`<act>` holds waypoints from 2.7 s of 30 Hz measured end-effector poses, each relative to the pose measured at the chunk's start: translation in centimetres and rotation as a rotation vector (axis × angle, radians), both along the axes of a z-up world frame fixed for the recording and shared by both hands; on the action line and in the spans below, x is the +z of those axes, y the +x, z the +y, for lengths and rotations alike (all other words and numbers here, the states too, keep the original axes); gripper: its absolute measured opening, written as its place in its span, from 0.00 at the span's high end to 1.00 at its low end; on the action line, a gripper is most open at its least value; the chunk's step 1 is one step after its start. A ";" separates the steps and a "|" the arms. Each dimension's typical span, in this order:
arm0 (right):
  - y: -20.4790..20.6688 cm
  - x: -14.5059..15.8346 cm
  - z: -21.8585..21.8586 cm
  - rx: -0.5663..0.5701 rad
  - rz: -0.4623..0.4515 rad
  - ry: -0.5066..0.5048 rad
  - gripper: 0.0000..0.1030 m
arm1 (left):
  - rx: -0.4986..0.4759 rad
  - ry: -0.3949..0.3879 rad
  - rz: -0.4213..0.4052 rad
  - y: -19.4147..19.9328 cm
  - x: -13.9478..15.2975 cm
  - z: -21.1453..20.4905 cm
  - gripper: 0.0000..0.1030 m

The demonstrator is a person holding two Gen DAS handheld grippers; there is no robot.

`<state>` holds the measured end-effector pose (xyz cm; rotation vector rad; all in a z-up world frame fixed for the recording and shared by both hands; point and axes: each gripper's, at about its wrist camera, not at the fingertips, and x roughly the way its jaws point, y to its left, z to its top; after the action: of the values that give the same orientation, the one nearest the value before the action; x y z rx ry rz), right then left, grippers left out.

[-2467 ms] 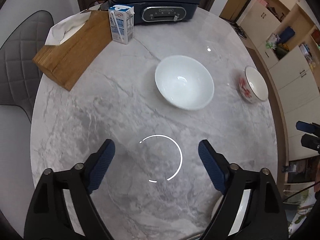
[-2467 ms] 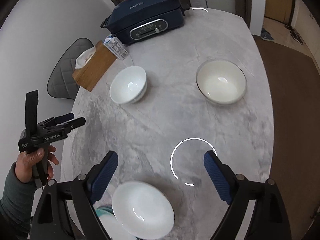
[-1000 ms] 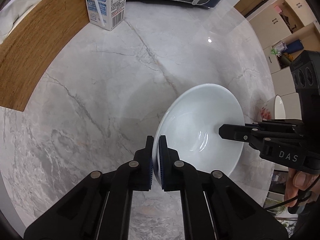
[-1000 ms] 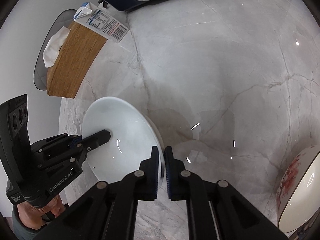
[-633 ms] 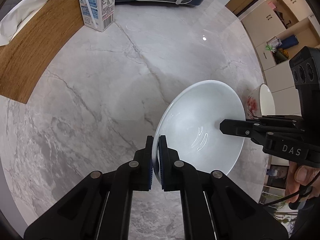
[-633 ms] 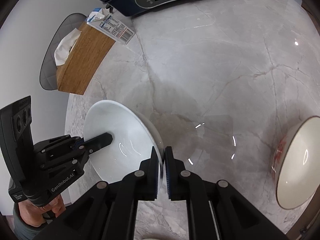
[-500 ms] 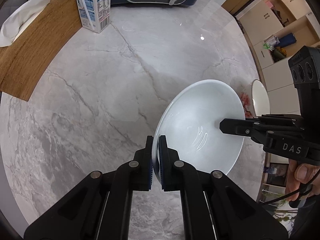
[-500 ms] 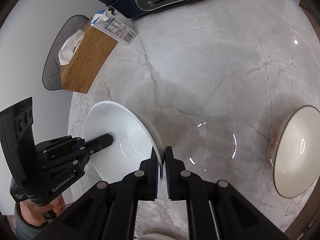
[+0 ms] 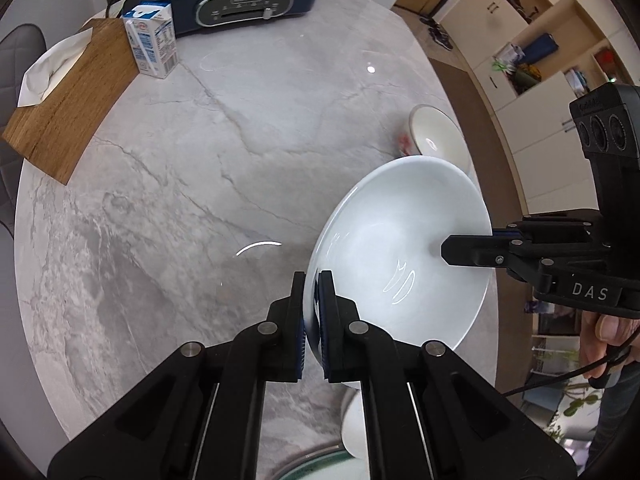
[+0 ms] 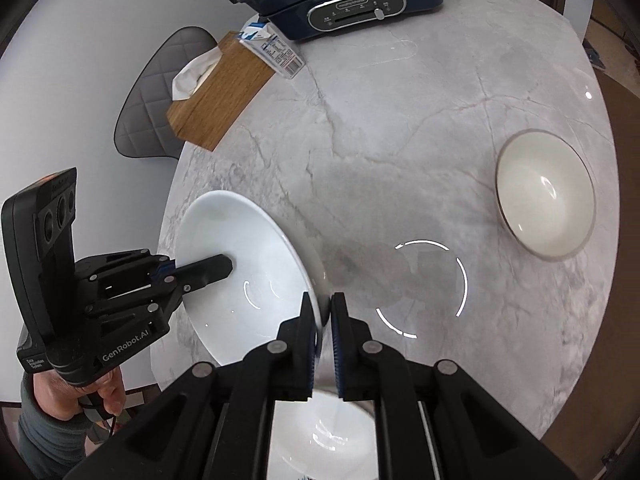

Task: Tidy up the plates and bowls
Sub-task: 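Lift the small white bowl with both grippers and lower it into the large white bowl, then open both grippers, withdraw, and move them to the red-floral white bowl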

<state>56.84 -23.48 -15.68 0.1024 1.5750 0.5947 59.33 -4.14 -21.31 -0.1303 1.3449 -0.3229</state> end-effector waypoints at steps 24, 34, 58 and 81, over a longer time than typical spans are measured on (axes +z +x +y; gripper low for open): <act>-17.4 -3.1 -5.6 -0.095 0.099 -0.057 0.91 | -0.173 0.002 0.115 -14.8 -5.4 -6.4 0.96; -18.7 -7.1 -6.5 -0.135 0.157 -0.088 0.91 | -0.190 0.030 0.153 -15.6 -9.4 -7.6 0.96; -18.4 -9.1 -4.8 -0.097 0.138 -0.176 0.80 | -0.175 0.112 0.112 -14.5 -12.4 -9.1 0.93; -15.4 0.8 -11.8 -0.254 -0.176 -0.027 0.00 | -0.064 -0.019 -0.131 -10.3 -1.8 -4.9 0.00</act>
<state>41.41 -35.28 -14.89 0.2208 1.3726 0.3727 49.04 -9.06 -23.16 -0.0807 1.2177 -0.3920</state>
